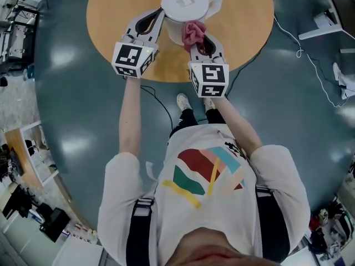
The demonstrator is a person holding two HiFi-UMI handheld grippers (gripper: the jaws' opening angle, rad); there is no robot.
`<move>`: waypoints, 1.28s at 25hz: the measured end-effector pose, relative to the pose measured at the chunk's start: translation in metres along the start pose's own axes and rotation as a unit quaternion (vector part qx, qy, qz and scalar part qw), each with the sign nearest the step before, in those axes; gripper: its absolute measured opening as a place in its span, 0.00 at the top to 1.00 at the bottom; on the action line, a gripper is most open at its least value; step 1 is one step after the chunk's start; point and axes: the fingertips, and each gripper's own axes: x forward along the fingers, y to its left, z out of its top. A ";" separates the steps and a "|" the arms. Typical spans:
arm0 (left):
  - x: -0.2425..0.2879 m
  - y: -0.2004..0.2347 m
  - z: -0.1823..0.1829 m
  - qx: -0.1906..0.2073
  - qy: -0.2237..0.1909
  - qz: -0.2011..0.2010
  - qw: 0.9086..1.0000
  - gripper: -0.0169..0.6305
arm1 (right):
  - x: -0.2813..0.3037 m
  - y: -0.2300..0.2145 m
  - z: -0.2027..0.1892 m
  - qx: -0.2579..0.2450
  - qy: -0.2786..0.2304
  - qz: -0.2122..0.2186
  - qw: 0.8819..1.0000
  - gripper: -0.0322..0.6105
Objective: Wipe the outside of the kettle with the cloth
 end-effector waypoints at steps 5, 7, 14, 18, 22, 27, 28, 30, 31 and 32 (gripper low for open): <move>-0.002 0.004 -0.001 -0.005 -0.001 0.015 1.000 0.91 | 0.006 -0.043 -0.001 -0.006 0.008 -0.018 1.000 0.88; -0.001 0.003 -0.001 -0.007 -0.001 0.020 1.000 0.91 | 0.011 -0.057 0.000 -0.008 0.007 -0.019 1.000 0.88; 0.003 0.001 -0.004 -0.009 0.005 0.031 0.999 0.91 | 0.035 -0.086 0.003 0.000 -0.004 -0.015 1.000 0.88; 0.002 0.002 -0.004 -0.009 0.005 0.033 0.999 0.91 | 0.047 -0.093 0.005 0.005 -0.011 -0.015 1.000 0.88; 0.000 0.008 -0.003 -0.008 0.001 0.035 0.999 0.91 | 0.060 -0.092 0.006 0.018 -0.019 0.008 1.000 0.88; -0.001 0.007 -0.005 -0.006 0.002 0.039 0.999 0.91 | 0.042 -0.091 -0.002 0.029 -0.036 0.018 0.999 0.88; 0.000 0.005 -0.006 -0.004 0.002 0.039 0.999 0.91 | 0.032 -0.088 -0.008 0.038 -0.038 0.026 0.998 0.88; 0.001 0.002 -0.005 0.001 0.003 0.039 0.999 0.91 | 0.012 -0.075 -0.019 0.050 -0.041 0.047 0.997 0.88; 0.001 0.002 -0.005 0.003 0.002 0.039 0.999 0.91 | 0.003 -0.065 -0.025 0.052 -0.043 0.058 0.996 0.88; 0.002 0.002 -0.006 0.003 0.001 0.039 0.999 0.91 | -0.003 -0.053 -0.032 0.049 -0.043 0.068 0.996 0.88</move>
